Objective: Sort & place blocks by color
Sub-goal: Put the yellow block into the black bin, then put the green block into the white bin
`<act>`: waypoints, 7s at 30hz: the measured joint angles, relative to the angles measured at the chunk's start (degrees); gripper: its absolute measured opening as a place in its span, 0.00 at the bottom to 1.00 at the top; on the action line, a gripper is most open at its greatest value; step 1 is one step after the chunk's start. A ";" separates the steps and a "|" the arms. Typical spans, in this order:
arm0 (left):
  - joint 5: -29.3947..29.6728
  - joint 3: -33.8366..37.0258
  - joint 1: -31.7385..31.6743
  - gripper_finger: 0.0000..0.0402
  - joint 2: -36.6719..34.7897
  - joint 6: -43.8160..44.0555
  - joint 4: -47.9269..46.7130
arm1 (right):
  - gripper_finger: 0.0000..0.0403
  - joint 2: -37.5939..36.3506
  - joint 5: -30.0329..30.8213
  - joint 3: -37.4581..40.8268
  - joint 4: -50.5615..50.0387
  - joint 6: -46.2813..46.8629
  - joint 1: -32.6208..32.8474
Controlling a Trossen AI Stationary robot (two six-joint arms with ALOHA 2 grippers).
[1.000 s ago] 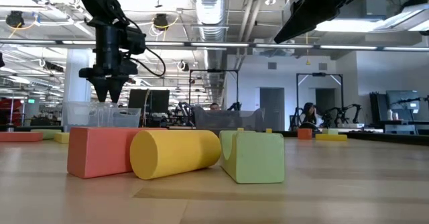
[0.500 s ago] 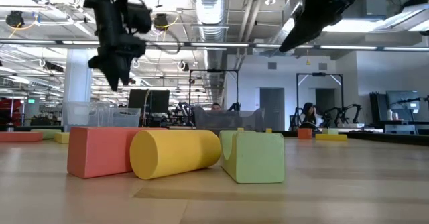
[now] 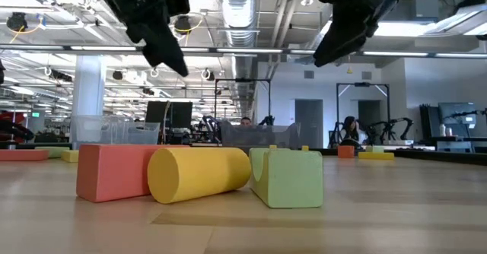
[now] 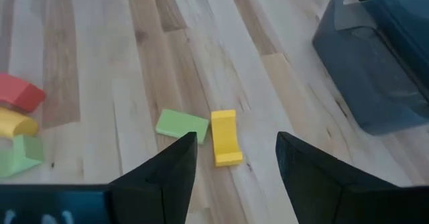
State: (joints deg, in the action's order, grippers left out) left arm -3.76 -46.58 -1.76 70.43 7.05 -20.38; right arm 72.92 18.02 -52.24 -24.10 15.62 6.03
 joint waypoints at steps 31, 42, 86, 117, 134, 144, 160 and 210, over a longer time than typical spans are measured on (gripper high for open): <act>-4.42 -0.34 -4.43 0.84 19.36 -15.90 34.03 | 0.76 13.23 -7.58 0.03 -3.49 -8.37 -5.44; -10.12 -26.60 -6.83 0.84 45.11 -20.61 22.05 | 0.76 -3.32 -3.31 6.40 -7.80 -3.31 2.28; -6.28 -45.86 -10.09 0.29 50.11 -22.29 -0.35 | 0.76 -18.23 1.62 16.38 -1.96 1.03 6.24; -12.74 -45.88 -34.48 0.40 45.88 -16.19 0.74 | 0.76 -18.18 1.57 16.38 7.98 -5.60 4.61; -20.37 -66.56 -28.45 0.71 42.57 -19.64 -44.21 | 0.76 -18.16 1.44 16.38 7.93 -5.14 4.38; -21.13 -56.00 -9.25 0.71 28.91 -15.23 -52.25 | 0.76 -18.18 1.42 16.38 8.47 -4.88 4.48; 7.77 -9.16 23.49 0.71 -0.83 19.43 -1.78 | 0.76 -8.63 1.28 13.52 18.71 1.13 13.17; 0.05 -54.74 24.70 0.59 60.05 -48.51 -17.71 | 0.76 5.90 1.81 1.11 2.00 16.94 26.19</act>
State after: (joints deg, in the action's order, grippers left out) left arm -3.70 -101.32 22.94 130.48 -41.46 -38.10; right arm 78.83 19.84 -51.13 -22.10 32.55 32.23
